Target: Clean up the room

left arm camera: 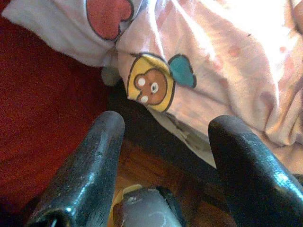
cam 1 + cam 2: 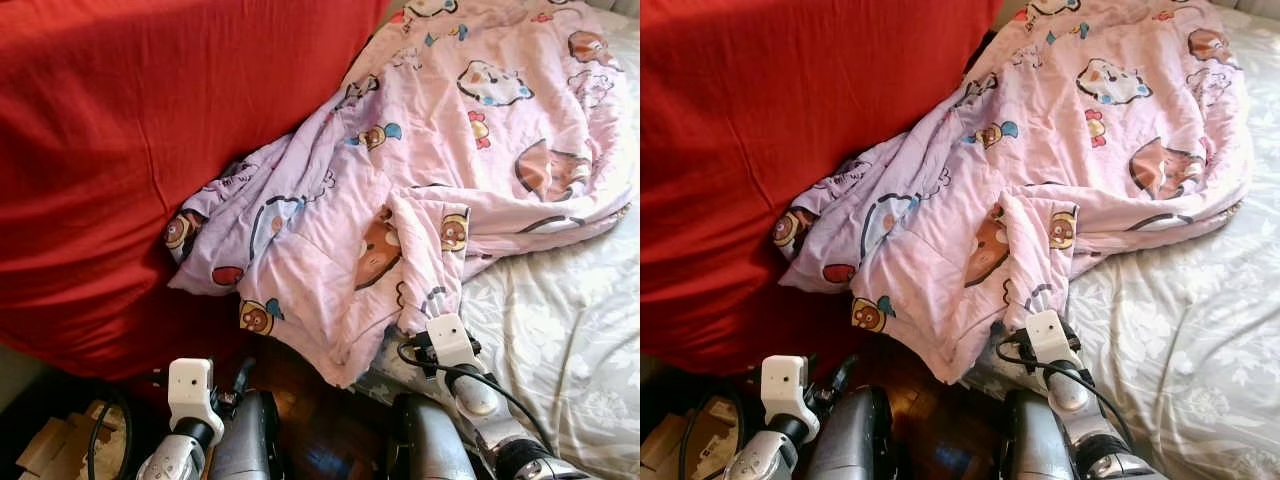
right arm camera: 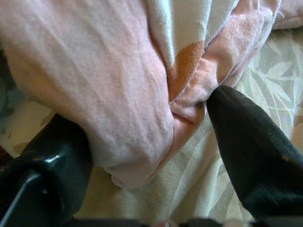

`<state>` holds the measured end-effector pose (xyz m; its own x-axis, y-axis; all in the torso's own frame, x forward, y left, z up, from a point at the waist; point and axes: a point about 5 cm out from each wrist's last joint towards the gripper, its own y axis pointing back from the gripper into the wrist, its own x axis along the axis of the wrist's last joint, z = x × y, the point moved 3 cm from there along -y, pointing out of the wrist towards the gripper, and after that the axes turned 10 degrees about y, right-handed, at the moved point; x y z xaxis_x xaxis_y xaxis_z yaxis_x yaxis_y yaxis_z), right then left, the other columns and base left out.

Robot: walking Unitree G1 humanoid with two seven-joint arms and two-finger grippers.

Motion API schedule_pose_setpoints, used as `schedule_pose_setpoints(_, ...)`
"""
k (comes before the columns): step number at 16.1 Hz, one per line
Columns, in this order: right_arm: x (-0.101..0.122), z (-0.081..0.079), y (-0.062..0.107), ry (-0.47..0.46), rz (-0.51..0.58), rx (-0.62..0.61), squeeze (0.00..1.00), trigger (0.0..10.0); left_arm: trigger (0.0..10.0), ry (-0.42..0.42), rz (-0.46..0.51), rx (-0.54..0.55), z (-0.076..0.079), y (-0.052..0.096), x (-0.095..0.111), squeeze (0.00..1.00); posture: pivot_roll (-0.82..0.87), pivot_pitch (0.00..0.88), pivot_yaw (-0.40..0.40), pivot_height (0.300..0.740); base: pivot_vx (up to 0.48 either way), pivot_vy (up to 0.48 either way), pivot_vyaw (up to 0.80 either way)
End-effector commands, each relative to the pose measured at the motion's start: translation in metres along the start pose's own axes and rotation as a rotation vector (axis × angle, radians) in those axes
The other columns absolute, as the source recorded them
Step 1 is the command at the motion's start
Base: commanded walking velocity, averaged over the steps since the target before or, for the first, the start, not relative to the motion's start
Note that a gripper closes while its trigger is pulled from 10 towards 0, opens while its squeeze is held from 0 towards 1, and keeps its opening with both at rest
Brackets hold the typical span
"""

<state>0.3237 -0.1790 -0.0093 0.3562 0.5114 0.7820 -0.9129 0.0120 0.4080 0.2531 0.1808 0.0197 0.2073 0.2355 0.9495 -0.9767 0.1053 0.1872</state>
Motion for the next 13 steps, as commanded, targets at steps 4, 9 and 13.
schedule_pose_setpoints(4,-0.0080,-0.0023,0.0030,-0.017,-0.019,0.005,0.00,0.0,10.0,0.017,-0.033,0.019,-0.0019,0.0051,-0.0072,0.00,0.14,0.261,0.001,0.604,0.000,0.000,0.00)
schedule_pose_setpoints(9,-0.0067,0.0011,0.0025,-0.036,-0.012,-0.009,0.00,0.0,10.0,0.020,-0.033,0.024,-0.0020,0.0033,-0.0067,0.00,0.14,0.254,0.000,0.604,0.000,0.000,0.00)
schedule_pose_setpoints(13,-0.0066,0.0049,0.0016,-0.062,-0.020,-0.023,0.00,0.0,10.0,0.031,-0.022,0.042,-0.0041,-0.0040,-0.0043,0.00,0.13,0.233,0.002,0.604,0.000,0.000,0.00)
